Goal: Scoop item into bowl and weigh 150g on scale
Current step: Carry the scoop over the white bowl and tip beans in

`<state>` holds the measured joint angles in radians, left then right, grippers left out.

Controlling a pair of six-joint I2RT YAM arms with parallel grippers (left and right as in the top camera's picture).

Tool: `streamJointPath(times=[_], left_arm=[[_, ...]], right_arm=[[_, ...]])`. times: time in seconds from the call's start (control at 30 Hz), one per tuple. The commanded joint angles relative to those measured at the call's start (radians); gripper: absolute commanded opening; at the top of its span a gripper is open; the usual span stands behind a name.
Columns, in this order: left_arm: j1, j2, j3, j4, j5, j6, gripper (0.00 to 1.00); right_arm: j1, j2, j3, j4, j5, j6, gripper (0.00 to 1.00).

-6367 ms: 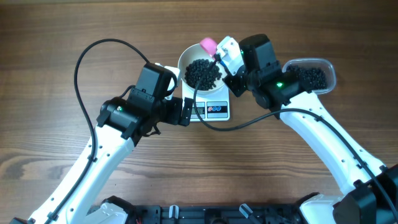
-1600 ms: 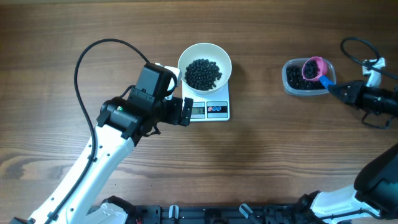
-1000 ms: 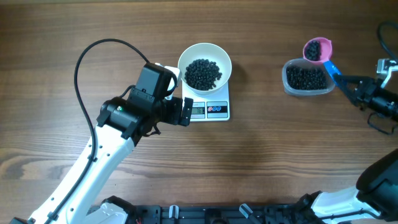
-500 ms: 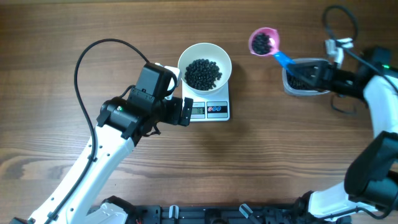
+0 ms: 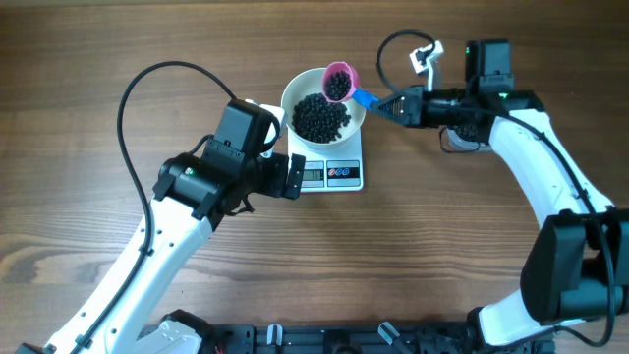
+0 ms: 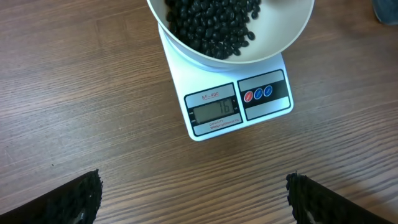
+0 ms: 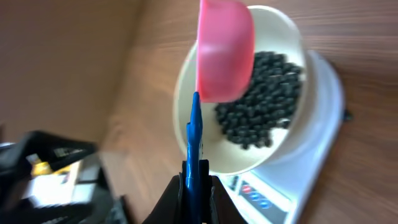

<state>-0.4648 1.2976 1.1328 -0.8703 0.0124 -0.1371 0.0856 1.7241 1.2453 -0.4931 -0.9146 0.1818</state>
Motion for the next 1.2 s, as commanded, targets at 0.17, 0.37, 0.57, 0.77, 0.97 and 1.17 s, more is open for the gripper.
streamJointPath(times=[0.17,0.37,0.57,0.77,0.97,1.17], left_arm=[[0.002,0.003,-0.001,0.002,-0.002,-0.008,1.0],[0.002,0.002,-0.001,0.003,-0.002,-0.008,1.0],[0.002,0.003,-0.001,0.003,-0.002,-0.008,1.0],[0.002,0.002,-0.001,0.003,-0.002,-0.008,1.0],[0.002,0.002,-0.001,0.003,-0.002,-0.008,1.0],[0.002,0.003,-0.001,0.003,-0.002,-0.008,1.0]], right_arm=[[0.159,-0.195,0.008,-0.013,0.479,-0.18,0.04],[0.238,-0.251,0.008,-0.039,0.604,-0.258,0.04],[0.243,-0.251,0.008,-0.046,0.603,-0.317,0.04],[0.301,-0.251,0.007,-0.048,0.699,-0.523,0.04],[0.34,-0.251,0.008,-0.039,0.804,-0.628,0.04],[0.349,-0.252,0.008,-0.023,0.861,-0.644,0.04]])
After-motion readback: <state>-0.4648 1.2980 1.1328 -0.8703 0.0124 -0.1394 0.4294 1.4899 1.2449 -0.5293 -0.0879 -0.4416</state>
